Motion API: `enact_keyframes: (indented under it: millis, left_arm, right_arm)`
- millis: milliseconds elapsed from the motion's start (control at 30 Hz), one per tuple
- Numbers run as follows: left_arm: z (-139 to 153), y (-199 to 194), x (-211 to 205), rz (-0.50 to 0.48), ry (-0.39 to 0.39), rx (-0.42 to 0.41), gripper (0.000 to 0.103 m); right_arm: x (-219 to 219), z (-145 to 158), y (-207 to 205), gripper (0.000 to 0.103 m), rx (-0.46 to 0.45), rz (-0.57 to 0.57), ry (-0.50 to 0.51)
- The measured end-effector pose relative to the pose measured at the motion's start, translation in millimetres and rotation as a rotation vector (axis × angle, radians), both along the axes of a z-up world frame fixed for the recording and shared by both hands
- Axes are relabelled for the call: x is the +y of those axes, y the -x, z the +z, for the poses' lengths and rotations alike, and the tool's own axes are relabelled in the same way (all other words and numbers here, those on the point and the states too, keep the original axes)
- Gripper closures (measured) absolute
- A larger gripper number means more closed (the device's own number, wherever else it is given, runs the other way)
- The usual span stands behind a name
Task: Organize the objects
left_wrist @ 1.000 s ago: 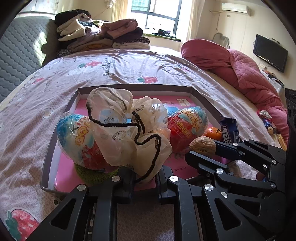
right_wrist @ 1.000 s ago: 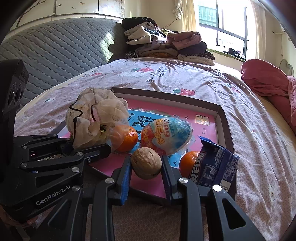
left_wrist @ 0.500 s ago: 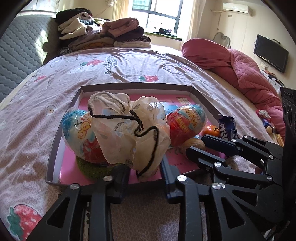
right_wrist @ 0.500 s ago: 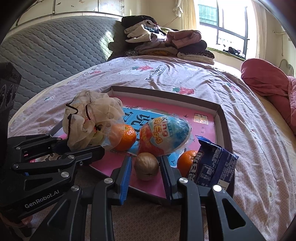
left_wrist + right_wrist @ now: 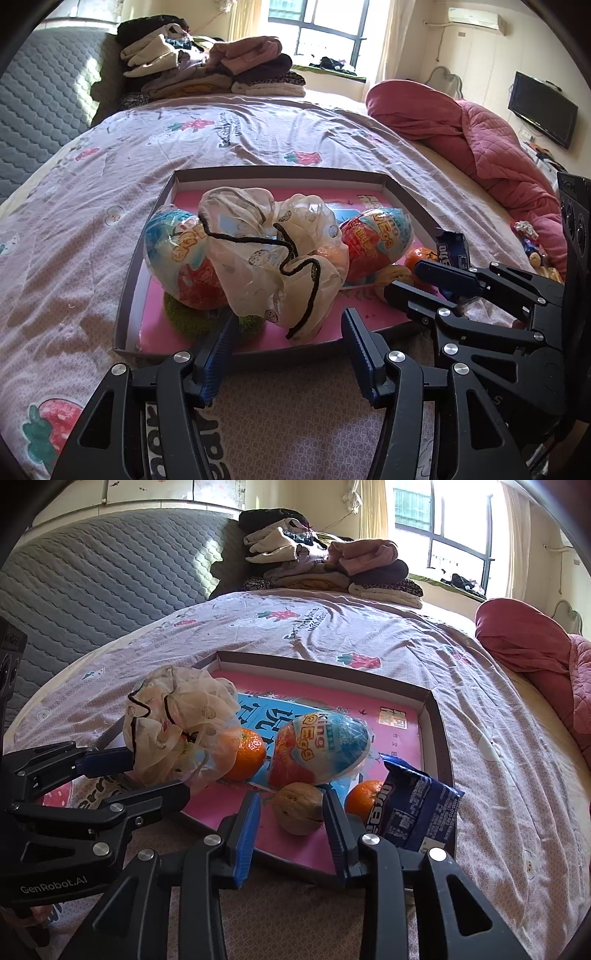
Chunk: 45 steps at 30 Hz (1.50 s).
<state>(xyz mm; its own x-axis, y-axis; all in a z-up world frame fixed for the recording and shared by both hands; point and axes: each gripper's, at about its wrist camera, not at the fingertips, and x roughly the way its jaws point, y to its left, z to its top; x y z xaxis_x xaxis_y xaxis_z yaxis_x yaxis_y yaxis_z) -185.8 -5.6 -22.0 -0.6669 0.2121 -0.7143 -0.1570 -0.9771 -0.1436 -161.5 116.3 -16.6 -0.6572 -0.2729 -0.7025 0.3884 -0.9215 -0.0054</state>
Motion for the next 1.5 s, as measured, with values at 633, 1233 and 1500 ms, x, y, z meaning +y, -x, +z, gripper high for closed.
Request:
enact_keyframes:
  millis: [633, 1233, 1500]
  left_arm:
    - [49, -33, -14, 0.097, 0.009, 0.082, 0.032]
    - [87, -81, -13, 0.154, 0.073, 0.154, 0.031]
    - [92, -99, -19, 0.181, 0.069, 0.171, 0.031]
  right_arm:
    - [15, 50, -25, 0.05, 0.078, -0.045, 0.107]
    - [22, 97, -89, 0.039, 0.215, -0.105, 0.125]
    - [16, 96, -105, 0.039, 0.225, -0.132, 0.147]
